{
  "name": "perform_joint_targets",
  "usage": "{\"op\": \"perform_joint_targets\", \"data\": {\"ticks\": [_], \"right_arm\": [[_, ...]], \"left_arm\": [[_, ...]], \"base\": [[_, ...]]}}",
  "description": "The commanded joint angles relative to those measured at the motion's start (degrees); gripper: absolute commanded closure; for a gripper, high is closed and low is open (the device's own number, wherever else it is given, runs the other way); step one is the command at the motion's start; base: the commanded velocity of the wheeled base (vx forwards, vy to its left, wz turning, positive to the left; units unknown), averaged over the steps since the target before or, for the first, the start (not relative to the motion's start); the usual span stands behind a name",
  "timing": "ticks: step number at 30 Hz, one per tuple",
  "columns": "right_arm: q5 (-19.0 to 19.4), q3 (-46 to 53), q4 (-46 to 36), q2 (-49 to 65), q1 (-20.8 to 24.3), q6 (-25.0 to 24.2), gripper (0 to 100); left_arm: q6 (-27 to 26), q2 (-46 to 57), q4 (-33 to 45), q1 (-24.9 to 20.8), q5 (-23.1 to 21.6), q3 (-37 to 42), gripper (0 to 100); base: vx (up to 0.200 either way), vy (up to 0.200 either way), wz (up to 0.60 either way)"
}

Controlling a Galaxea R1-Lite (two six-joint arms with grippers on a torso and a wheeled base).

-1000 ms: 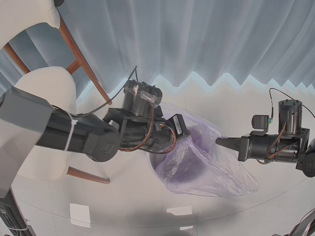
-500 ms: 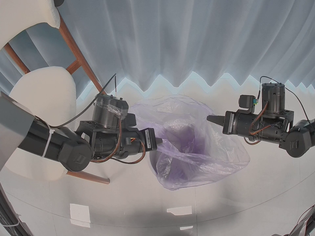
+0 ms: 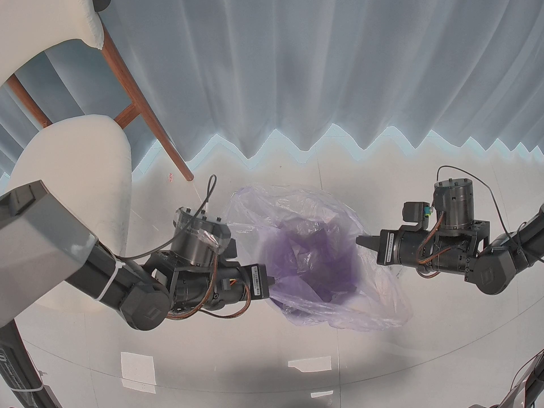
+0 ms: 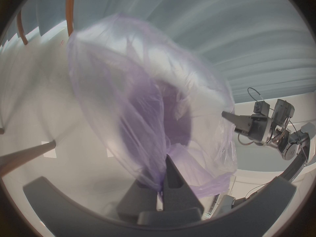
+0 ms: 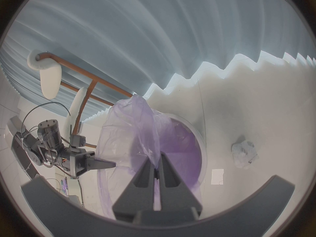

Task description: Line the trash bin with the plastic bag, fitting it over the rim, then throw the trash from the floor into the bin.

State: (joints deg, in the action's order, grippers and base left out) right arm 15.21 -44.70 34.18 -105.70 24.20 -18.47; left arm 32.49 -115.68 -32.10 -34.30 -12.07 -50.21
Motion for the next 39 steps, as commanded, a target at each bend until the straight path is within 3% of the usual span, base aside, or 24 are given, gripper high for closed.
{"op": "perform_joint_targets", "data": {"ticks": [1,10,16,20,22,26,32,39], "right_arm": [[0.08,4.19,3.43,-2.05,-1.35,-0.60,100],[-0.10,-6.54,5.28,-10.31,-5.74,-3.59,100],[-0.36,-15.68,5.02,-15.14,-8.82,-5.53,100],[-1.94,-20.34,4.93,-18.22,-10.40,-5.53,100],[-5.28,-24.38,4.93,-21.91,-11.54,-5.53,100],[-6.34,-29.21,4.84,-25.60,-12.95,-5.53,100],[-6.34,-33.08,3.35,-27.89,-13.56,-5.53,100],[-6.34,-32.90,3.35,-28.68,-13.48,-5.61,100]], "left_arm": [[-0.06,-0.34,-1.39,0.03,0.12,4.42,100],[1.09,-0.78,-2.09,3.28,-0.24,2.49,100],[6.54,-0.43,-2.71,4.33,-1.11,-2.35,100],[6.97,-1.04,-2.62,4.33,-2.70,-5.42,100],[6.89,-3.59,-2.62,3.81,-2.96,-7.18,100],[6.80,-7.11,-2.62,3.10,-2.61,-10.34,100],[6.89,-9.92,-2.00,2.75,-2.52,-14.74,100],[6.80,-9.30,-1.74,2.75,-2.17,-13.07,100]], "base": [[0.000,0.000,0.00],[0.000,0.000,0.00],[0.000,0.000,0.00],[0.000,0.000,0.00],[0.000,0.000,0.00],[0.000,0.000,0.00],[0.000,0.000,0.00],[0.000,0.000,0.00]]}}
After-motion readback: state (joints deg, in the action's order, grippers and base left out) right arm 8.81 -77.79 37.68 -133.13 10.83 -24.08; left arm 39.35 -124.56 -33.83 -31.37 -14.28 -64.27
